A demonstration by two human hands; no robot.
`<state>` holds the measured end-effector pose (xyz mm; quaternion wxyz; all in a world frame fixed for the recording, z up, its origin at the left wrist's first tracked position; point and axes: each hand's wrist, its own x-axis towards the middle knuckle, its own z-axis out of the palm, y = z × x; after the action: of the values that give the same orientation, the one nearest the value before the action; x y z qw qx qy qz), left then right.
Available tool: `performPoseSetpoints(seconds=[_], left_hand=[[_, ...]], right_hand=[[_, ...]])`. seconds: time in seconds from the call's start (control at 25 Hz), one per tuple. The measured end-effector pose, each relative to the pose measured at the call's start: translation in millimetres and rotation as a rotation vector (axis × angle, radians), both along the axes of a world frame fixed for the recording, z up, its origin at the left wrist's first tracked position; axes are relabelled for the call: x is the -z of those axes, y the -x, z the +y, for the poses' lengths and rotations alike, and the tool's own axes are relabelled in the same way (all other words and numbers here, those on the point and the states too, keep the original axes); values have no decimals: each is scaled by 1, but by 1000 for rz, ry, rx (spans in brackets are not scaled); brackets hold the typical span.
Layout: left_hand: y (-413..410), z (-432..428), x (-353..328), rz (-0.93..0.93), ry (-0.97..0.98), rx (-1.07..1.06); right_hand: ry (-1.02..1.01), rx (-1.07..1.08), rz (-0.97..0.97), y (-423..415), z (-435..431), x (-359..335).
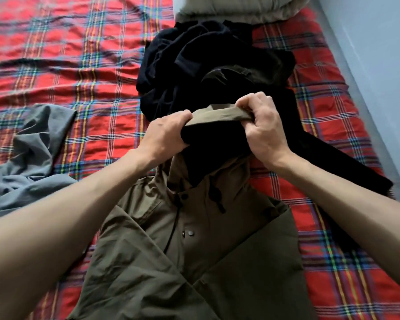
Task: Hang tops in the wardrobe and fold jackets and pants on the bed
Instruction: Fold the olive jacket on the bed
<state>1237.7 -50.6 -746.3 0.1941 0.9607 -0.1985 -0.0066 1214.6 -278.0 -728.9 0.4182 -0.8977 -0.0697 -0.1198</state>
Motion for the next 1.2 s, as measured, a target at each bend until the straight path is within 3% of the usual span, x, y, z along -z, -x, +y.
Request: performPoseSetpoints(seconds=[0.16, 0.36, 0.4, 0.48, 0.56, 0.64, 0.72, 0.84, 0.96, 1.08, 1.12, 1.2], left_hand=[[1, 3, -15, 227, -8, 142], [5, 7, -41, 478, -12, 198], [7, 6, -42, 430, -33, 190], [13, 6, -39, 112, -9, 126], [25, 4, -35, -268, 96, -78], [45, -1, -24, -496, 154, -301], [69, 3, 11, -481, 17, -264], [98, 31, 64, -191, -394, -51], [87, 48, 58, -80, -366, -148], [75, 35, 34, -226, -258, -148], [72, 25, 30, -258, -240, -61], [65, 9, 23, -229, -206, 98]], right_hand=[[293, 63, -73, -5, -12, 6], [357, -182, -18, -3, -15, 3], [382, -185, -18, -4, -15, 2], [397, -152, -33, -4, -11, -3], [351, -92, -144, 4, -2, -12], [300, -56, -296, 22, 5, -13], [383, -199, -316, 42, 4, 9], [681, -452, -91, 63, -11, 56], [618, -77, -7, 62, -15, 64], [279, 437, 105, 57, -5, 41], [170, 479, 145, 58, 0, 36], [161, 210, 53, 75, 11, 40]])
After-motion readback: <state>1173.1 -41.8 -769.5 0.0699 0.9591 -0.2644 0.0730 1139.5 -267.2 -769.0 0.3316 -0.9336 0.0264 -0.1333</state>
